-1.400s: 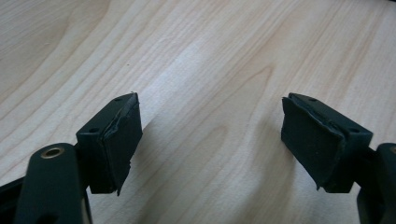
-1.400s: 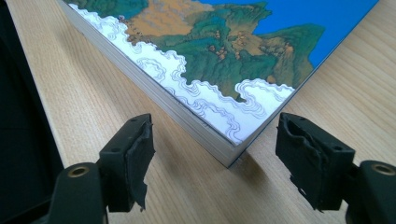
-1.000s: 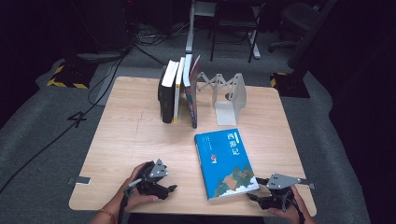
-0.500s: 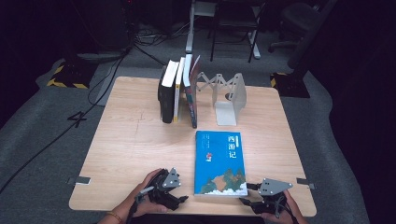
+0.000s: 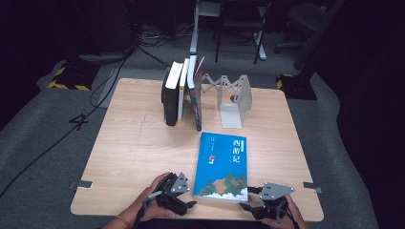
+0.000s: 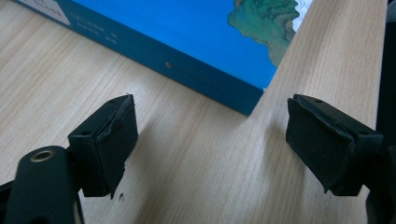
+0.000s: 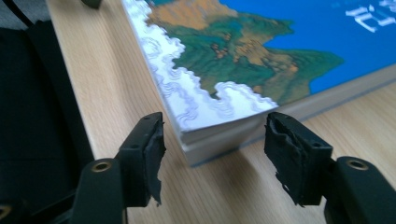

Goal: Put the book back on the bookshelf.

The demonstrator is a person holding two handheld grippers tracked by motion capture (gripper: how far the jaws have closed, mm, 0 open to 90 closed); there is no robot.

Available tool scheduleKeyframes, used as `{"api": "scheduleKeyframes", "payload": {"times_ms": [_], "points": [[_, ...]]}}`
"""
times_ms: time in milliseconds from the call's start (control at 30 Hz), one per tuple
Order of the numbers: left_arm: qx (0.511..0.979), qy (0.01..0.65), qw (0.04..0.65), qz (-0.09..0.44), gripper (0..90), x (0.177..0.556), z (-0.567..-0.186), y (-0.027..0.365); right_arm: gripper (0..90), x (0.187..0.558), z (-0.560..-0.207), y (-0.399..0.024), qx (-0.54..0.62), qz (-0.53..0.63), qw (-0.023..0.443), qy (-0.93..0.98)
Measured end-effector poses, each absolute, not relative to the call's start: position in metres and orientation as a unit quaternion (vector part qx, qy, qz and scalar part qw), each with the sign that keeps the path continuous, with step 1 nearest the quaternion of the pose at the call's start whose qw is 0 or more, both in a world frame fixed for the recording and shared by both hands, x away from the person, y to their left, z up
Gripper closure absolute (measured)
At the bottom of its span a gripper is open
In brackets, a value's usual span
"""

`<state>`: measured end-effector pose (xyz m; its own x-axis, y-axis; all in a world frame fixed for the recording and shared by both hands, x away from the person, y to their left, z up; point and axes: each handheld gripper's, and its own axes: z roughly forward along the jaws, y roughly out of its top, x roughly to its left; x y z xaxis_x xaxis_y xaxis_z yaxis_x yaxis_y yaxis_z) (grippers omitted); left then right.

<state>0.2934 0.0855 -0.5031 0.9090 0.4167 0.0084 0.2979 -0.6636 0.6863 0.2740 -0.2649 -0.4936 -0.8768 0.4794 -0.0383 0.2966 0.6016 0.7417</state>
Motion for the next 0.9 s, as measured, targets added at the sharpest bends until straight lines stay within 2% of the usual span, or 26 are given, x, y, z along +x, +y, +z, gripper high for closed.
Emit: {"api": "scheduleKeyframes", "payload": {"times_ms": [267,367,567,833,900], "points": [[0.903,0.21,0.359,0.107,18.6,0.296,-0.503,0.082,35.2,0.275,-0.495,-0.263,0.224,0.391,0.113,0.885],[0.905,0.21,0.355,0.106,15.9,0.298,-0.502,0.082,36.7,0.276,-0.495,-0.264,0.227,0.397,0.11,0.883],[0.904,0.221,0.348,0.114,16.2,0.303,-0.501,0.094,36.3,0.274,-0.496,-0.257,0.221,0.401,0.104,0.883],[0.899,0.247,0.343,0.116,15.8,0.313,-0.501,0.107,33.1,0.276,-0.493,-0.247,0.21,0.396,0.109,0.887],[0.899,0.246,0.343,0.115,15.9,0.314,-0.501,0.108,29.9,0.278,-0.493,-0.25,0.215,0.396,0.106,0.886]]}}
